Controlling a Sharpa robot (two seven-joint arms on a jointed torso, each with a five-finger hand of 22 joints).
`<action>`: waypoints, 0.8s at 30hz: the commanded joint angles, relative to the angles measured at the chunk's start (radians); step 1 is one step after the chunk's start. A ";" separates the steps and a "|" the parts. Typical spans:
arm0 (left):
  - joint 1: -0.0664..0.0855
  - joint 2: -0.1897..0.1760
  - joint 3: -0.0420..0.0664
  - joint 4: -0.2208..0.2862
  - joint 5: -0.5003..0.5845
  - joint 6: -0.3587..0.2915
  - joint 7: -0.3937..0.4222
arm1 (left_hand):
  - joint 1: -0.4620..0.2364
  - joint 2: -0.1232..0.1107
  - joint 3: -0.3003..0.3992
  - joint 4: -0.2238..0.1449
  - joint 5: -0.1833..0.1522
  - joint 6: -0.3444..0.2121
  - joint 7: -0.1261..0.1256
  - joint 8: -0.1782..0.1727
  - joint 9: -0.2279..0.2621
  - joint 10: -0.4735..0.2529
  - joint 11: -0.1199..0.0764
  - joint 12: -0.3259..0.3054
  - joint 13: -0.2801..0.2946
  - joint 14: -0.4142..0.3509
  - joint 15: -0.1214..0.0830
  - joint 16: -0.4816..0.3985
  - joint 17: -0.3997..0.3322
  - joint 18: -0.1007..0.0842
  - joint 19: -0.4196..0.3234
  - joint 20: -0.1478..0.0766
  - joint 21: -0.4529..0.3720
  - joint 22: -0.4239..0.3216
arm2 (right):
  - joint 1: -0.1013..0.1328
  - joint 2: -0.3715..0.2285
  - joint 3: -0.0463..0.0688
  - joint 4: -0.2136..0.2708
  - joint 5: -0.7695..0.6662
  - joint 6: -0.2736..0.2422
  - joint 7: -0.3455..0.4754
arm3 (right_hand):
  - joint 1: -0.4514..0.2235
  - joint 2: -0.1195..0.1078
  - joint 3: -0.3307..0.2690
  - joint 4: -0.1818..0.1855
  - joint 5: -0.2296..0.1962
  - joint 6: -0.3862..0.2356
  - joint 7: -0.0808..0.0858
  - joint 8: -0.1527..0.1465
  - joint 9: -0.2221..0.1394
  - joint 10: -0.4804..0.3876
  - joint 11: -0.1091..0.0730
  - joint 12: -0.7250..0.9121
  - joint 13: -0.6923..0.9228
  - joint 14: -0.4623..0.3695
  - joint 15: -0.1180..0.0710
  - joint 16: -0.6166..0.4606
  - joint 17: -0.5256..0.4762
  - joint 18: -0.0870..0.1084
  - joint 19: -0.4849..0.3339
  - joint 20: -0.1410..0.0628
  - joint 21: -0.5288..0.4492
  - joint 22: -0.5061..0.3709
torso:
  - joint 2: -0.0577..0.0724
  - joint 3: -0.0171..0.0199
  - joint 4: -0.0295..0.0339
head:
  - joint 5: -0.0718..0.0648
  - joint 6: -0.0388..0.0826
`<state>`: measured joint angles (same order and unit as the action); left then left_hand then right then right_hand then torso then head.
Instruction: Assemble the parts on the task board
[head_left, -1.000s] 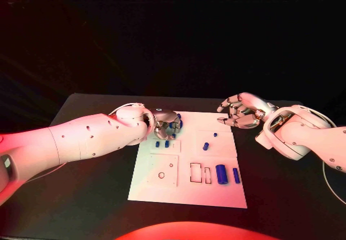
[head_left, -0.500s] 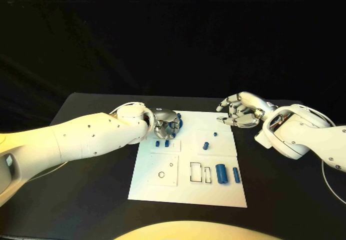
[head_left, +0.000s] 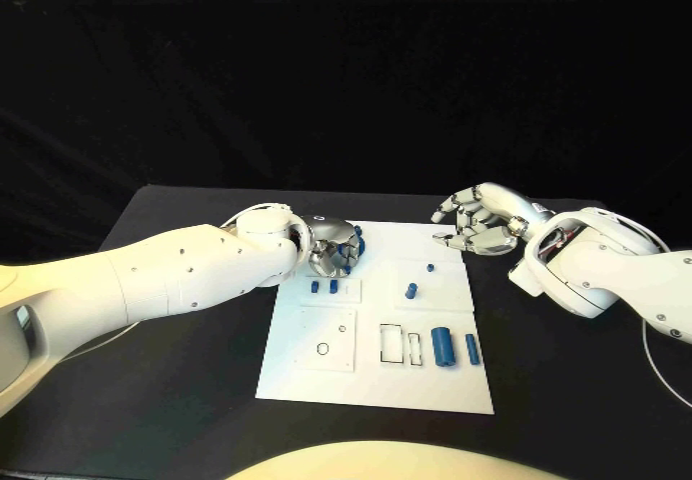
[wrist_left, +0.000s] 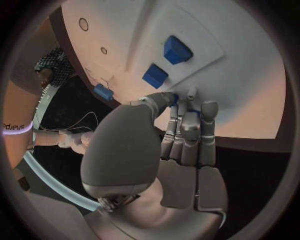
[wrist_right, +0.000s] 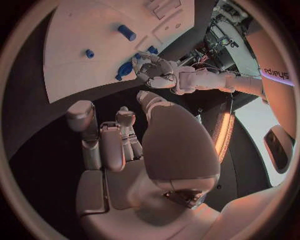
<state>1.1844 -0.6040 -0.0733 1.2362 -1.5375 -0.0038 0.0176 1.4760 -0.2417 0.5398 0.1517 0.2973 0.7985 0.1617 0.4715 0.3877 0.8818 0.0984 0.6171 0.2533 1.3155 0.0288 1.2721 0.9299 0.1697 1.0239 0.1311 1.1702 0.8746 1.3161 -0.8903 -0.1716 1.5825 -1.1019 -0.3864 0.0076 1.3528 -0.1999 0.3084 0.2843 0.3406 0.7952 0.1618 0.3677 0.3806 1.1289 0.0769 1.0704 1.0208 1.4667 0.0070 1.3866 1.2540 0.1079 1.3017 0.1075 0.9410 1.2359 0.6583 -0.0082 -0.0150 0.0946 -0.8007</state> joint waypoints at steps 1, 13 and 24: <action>-0.007 0.006 -0.003 -0.002 -0.001 0.025 0.005 | -0.005 0.009 0.003 -0.004 -0.006 0.011 0.002 -0.004 -0.002 0.010 0.001 -0.008 -0.006 0.007 0.000 0.007 0.006 -0.020 0.008 0.000 0.008 0.008 | 0.000 0.000 0.000 0.003 -0.002 0.005 0.011 | -0.007 -0.004 0.005 0.001 0.006 -0.008 0.001 0.004 -0.001 -0.002 0.000 0.000 0.001 0.016 -0.006 -0.006 -0.001 0.013 -0.006 -0.001 -0.005 -0.002 | 0.001 -0.0005 -0.0004 | -0.001 -0.002; -0.011 0.004 -0.005 -0.004 -0.002 -0.004 0.002 | -0.016 0.026 0.010 -0.025 -0.008 0.079 -0.013 -0.011 -0.016 0.074 -0.015 -0.026 -0.020 0.060 -0.015 0.061 0.081 -0.036 0.074 -0.013 0.069 0.096 | 0.000 -0.001 0.000 0.004 -0.002 0.006 0.009 | -0.007 -0.004 0.005 0.001 0.006 -0.008 0.001 0.004 -0.001 -0.002 0.000 0.000 0.001 0.016 -0.006 -0.006 -0.001 0.013 -0.006 -0.001 -0.005 -0.002 | -0.001 0.0000 -0.0001 | -0.004 -0.002; -0.012 -0.014 0.004 0.015 0.022 -0.057 0.007 | -0.014 0.031 0.012 -0.033 -0.008 0.092 -0.014 -0.014 -0.019 0.087 -0.018 -0.033 -0.024 0.067 -0.018 0.065 0.084 -0.039 0.086 -0.016 0.080 0.111 | 0.000 0.000 0.000 0.002 -0.002 0.007 0.009 | -0.007 -0.003 0.006 0.000 0.006 -0.007 0.001 0.005 -0.001 0.000 -0.001 0.000 0.001 0.016 -0.006 -0.008 -0.003 0.014 -0.007 -0.001 -0.009 -0.003 | -0.001 -0.0001 0.0001 | -0.004 0.004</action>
<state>1.1734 -0.6159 -0.0714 1.2457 -1.5329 -0.0395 0.0197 1.4652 -0.2208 0.5519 0.1225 0.2935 0.8839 0.1474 0.4600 0.3698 0.9636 0.0804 0.5892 0.2280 1.3742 0.0090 1.3308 1.0128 0.1380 1.1031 0.1164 1.2452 0.9843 1.3161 -0.8907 -0.1716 1.5842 -1.1011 -0.3861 0.0074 1.3528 -0.1999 0.3083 0.2842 0.3406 0.7952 0.1618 0.3677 0.3807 1.1290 0.0770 1.0704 1.0208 1.4666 0.0070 1.3811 1.2519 0.1079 1.3017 0.1075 0.9348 1.2335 0.6575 -0.0082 -0.0150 0.0908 -0.7980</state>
